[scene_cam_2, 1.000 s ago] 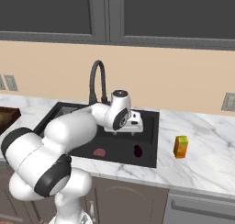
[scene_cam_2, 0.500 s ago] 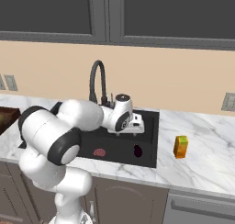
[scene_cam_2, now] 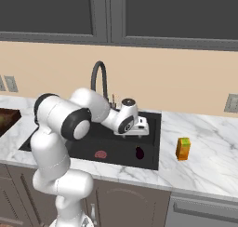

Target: Pick up all produce items and place them in the sink. Turn on the sink faucet to wash them. Then turn the sink off and put them in the tray.

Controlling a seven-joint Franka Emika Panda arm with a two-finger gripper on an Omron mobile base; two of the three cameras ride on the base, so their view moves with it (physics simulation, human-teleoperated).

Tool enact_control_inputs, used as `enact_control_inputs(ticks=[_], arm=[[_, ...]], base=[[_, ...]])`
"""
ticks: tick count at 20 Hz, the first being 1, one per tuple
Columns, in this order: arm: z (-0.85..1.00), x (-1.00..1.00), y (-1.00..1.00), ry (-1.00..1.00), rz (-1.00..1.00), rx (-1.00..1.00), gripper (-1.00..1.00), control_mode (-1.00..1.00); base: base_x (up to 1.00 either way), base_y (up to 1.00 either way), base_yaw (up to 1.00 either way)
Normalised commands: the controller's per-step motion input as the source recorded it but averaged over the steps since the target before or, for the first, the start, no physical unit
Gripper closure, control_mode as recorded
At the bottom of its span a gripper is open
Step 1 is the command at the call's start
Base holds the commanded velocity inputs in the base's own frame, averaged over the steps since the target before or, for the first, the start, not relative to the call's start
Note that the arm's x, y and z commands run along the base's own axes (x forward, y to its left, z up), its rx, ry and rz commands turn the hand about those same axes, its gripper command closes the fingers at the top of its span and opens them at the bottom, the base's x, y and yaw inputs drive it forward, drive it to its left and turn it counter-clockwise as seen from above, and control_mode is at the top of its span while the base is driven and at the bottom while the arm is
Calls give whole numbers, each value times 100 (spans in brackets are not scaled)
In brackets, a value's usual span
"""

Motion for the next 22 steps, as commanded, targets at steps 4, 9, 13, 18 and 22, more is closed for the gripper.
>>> enact_control_inputs(ticks=[4,9,13,18,22], arm=[[-32,44,-13,0,0,1,-100,-100],[-36,42,-8,0,1,1,-100,-100],[-34,29,-9,0,0,0,-100,-100],[-31,16,-5,0,0,0,-100,-100],[-25,6,0,1,0,0,-100,-100]], base=[[0,0,0],[0,0,0],[0,0,0],[0,0,0],[0,0,0]])
